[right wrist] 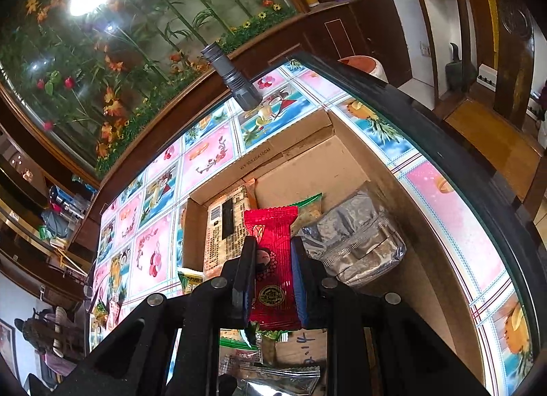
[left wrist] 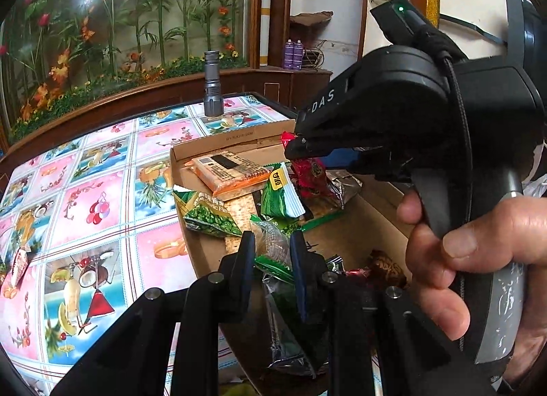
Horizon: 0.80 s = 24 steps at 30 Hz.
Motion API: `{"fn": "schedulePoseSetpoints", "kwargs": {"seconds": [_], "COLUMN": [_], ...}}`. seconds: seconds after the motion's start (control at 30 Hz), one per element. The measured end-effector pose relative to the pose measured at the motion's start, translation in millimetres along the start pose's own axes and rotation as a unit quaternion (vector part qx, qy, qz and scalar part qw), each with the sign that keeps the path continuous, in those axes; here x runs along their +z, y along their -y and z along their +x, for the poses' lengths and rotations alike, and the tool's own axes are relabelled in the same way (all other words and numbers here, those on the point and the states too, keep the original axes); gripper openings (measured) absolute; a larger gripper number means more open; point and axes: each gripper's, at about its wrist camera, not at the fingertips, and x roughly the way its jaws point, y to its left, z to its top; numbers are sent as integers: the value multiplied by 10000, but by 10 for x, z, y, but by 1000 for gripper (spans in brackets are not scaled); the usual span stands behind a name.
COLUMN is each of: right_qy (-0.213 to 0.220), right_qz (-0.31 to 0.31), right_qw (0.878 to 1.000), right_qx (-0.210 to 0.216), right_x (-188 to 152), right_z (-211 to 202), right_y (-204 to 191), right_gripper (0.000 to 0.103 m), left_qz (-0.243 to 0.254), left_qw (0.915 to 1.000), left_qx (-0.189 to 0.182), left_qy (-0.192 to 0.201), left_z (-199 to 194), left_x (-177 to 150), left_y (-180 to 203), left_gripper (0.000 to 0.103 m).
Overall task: Organize snacks
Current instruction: 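Lower both items into the box and open both grippers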
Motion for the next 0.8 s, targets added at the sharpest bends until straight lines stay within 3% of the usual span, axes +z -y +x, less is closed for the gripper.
{"fn": "schedulePoseSetpoints", "kwargs": {"seconds": [0.7,0.8], "right_qy": [128,190], "right_qz": [-138,-153], "right_qw": [9998,9997], "right_qx": [12,9], "right_x": [5,7], "right_z": [-74,-106], "right_y": [-66,-65], "right_gripper": [23,23], "left_qz": [122,101], "left_qw": [9996,9994], "left_qx": [221,266], "left_qy": [157,188], "left_z": [-72,-86], "left_x": [-13,-5], "left_y": [40,32], "left_gripper": [21,26]}}
